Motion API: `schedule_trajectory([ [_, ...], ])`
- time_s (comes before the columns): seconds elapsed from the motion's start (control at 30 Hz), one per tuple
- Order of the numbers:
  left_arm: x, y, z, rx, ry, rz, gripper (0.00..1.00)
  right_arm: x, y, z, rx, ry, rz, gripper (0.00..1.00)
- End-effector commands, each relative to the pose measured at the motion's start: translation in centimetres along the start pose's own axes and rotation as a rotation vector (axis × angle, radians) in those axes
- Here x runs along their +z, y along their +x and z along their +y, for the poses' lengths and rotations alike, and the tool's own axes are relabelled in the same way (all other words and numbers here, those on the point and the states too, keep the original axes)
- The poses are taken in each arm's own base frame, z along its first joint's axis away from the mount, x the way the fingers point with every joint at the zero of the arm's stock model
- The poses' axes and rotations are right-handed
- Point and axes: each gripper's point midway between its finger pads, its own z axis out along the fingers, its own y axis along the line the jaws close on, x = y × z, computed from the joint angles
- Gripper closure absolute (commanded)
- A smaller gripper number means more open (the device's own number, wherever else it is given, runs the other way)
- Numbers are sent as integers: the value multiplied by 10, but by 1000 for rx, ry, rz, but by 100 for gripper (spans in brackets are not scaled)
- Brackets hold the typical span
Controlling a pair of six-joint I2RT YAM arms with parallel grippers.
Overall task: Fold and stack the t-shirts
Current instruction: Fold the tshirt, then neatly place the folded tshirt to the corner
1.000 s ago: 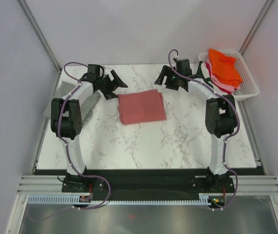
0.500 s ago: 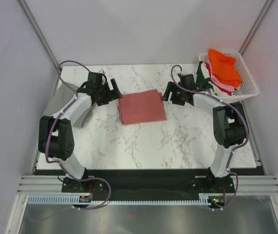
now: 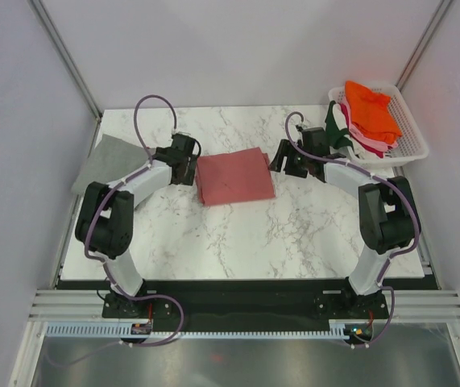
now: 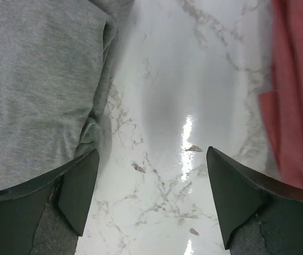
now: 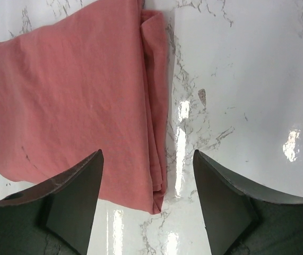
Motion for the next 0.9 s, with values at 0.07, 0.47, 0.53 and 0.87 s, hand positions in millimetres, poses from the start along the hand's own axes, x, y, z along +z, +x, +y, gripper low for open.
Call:
schedule_trajectory([
  [0.07,19,8,38,200,-255,70,14,-2,-6,10,-7,-60,-36,24],
  [0.47,62,21,70,244,-455,188,32,1,1,10,2,-80,-19,25],
  [0.53,64,22,71,244,-453,196,30,0,1,11,2,-81,-20,25],
  [0.87,73,39,83,186,-475,271,72,1,4,7,8,-70,-19,27],
])
